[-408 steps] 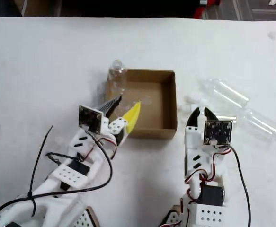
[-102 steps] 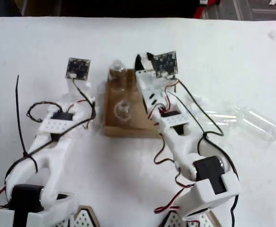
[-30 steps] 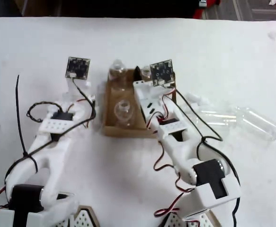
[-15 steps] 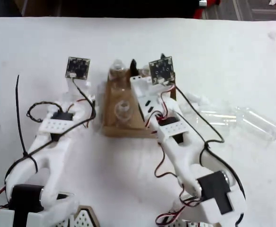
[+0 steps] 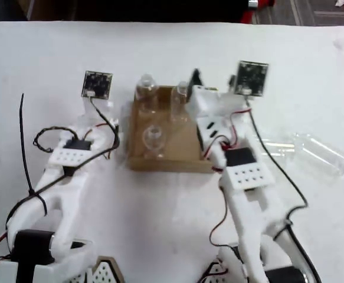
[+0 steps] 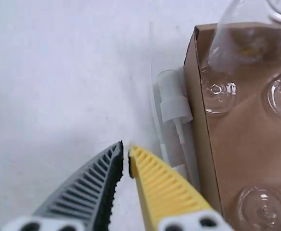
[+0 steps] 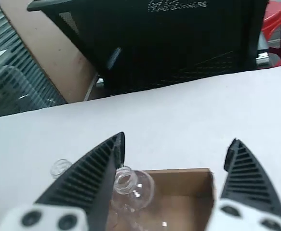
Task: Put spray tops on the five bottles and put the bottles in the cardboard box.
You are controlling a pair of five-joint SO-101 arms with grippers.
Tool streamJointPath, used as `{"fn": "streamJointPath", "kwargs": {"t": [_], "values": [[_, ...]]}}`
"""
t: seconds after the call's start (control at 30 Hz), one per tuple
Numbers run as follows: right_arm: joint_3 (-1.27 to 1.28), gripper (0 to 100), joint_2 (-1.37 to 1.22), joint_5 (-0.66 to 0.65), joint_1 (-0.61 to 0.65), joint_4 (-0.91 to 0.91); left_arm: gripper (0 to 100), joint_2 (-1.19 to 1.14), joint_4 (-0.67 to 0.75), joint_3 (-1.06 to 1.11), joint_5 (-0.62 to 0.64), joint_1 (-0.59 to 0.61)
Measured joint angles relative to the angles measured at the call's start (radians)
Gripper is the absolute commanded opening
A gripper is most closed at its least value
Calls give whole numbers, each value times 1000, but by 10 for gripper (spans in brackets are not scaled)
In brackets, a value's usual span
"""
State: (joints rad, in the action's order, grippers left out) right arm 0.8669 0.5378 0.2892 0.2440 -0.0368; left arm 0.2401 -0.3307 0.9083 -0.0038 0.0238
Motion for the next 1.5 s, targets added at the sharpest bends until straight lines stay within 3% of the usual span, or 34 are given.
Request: {"fn": "streamJointPath", "kwargs": {"t": [0.2,0.33,0.5,0.73,1.03,1.27,1.5], "values": [[-87,300,55,2,-186,-295,24,0,0,0,0,0],[-308,205,0,-46,-334,-582,24,0,0,0,0,0],[-628,64,-176,-295,-448,-904,24,0,0,0,0,0],[-838,74,-405,-726,-474,-1211,24,0,2,0,0,0],[-842,73,-436,-861,-474,-1260,24,0,2,0,0,0],[-769,74,-440,-1083,-370,-1330,24,0,2,0,0,0],[-606,75,-440,-1214,-319,-1238,24,0,2,0,0,0]]}}
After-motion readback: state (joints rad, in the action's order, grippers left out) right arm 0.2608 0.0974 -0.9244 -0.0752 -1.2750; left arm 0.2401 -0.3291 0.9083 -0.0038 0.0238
